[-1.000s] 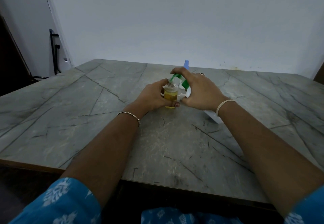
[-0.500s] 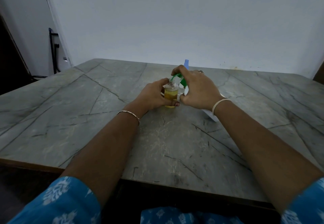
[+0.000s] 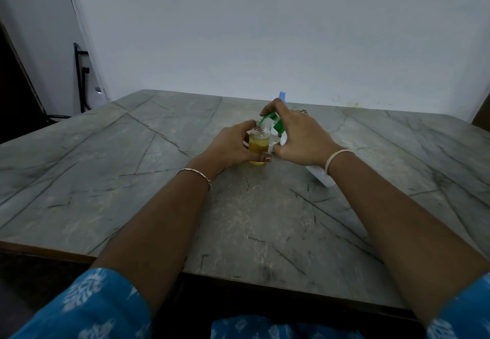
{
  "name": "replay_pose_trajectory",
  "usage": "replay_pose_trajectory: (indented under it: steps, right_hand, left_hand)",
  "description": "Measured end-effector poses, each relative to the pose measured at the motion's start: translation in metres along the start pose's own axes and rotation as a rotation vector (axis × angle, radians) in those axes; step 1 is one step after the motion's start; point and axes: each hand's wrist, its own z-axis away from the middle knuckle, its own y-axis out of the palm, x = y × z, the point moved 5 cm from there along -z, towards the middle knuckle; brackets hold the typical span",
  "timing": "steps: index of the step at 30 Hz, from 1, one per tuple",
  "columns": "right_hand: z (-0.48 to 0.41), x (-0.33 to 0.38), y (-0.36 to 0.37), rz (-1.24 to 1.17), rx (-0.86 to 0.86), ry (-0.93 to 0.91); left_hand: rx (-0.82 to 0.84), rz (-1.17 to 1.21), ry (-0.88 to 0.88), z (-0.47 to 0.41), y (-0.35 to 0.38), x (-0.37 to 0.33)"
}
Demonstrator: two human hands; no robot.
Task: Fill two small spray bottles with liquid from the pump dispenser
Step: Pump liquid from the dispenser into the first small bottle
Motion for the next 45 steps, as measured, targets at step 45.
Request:
replay_pose_trajectory:
  steps: [45]
  right_hand:
    - [0.0023,0.0028,0.0005,0.053,0.037,0.008]
  left_hand:
    - [-0.006,0.052,-0.005,0.0015,-0.0003,-0.001]
